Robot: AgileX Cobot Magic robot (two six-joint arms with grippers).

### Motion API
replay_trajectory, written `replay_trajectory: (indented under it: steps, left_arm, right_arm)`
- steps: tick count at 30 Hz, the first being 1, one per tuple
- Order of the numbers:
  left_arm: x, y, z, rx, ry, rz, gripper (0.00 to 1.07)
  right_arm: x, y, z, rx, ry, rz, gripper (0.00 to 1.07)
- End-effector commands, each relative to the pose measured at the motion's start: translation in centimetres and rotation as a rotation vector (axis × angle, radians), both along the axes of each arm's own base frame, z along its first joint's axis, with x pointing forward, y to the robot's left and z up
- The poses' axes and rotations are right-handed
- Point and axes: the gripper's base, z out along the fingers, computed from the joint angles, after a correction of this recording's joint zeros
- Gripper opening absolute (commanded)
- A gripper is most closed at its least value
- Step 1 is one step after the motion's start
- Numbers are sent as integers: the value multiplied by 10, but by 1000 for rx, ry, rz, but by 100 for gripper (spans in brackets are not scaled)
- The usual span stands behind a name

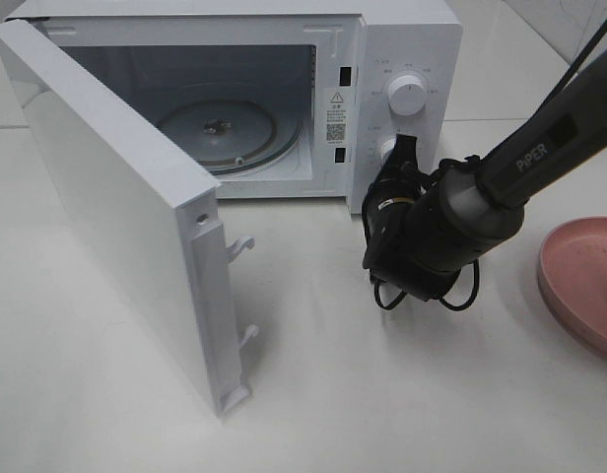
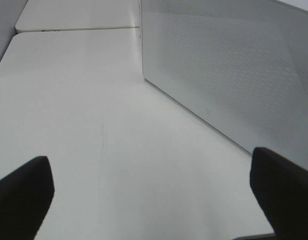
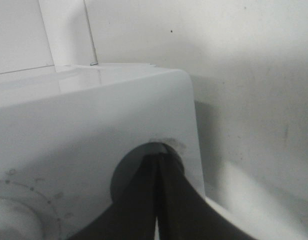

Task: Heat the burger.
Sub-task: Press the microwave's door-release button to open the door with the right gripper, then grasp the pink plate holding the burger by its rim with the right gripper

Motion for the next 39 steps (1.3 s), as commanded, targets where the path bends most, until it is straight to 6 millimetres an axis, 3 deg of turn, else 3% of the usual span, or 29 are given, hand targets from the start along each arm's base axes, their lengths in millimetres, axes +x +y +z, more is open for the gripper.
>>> replay_trajectory:
  steps: [1,17,19,25,27,31,39]
  left_arm:
    - [-3,-1,0,-9,-28,-1,100]
    - [-3,-1,0,-9,-28,-1,100]
    - [-3,-1,0,-9,-28,-1,100]
    - [-3,-1,0,-9,-28,-1,100]
    - [-3,-1,0,-9,-28,-1,100]
    - [-3,-1,0,-9,-28,-1,100]
    - [-3,-1,0,-9,-28,-1,100]
  right_arm:
    - [40,-8,47,-77,-361,3,2]
    - [9,-9,43,-33,-85,159,2]
    - [-4,-12,42,-57,14,213,2]
    - [-19,-19,41,-100,75,244,2]
    - [-34,-22,39,-125,167,305,3]
    - [-47,-26,39,-161,223,359,3]
    - [-72,-32,58,-315,288,595,4]
